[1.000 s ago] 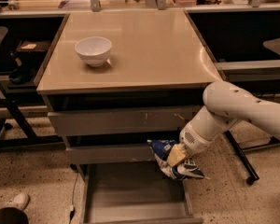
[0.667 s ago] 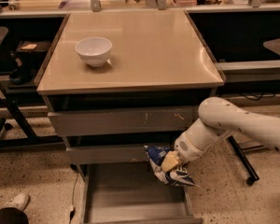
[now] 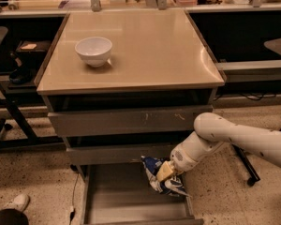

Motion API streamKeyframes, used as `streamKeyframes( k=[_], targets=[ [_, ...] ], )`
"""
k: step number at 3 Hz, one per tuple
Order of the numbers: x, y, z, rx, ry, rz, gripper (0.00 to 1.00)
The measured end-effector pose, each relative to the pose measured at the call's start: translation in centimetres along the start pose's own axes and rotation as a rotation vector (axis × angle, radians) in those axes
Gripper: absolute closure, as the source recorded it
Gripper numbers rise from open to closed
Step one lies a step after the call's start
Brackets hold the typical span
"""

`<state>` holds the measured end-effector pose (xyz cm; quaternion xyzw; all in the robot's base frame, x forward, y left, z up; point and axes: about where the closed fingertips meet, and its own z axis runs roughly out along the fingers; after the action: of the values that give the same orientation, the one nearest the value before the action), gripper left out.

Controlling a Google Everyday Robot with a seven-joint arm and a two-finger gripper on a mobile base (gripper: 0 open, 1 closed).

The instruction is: Place blue chip bag into bottom drawer

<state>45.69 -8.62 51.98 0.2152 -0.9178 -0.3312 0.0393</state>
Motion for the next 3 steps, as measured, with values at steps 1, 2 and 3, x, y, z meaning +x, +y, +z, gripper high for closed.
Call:
streamKeyframes(
  k=[1, 2, 3],
  targets=[
    [0.0, -1.1, 2.9, 0.012, 0.013, 0.027, 1.0],
    [-0.6, -3.9, 7.1, 0.003, -0.03, 0.087, 1.0],
    [-1.1, -6.5, 11.4, -0.038, -0.048, 0.139, 1.0]
  ],
)
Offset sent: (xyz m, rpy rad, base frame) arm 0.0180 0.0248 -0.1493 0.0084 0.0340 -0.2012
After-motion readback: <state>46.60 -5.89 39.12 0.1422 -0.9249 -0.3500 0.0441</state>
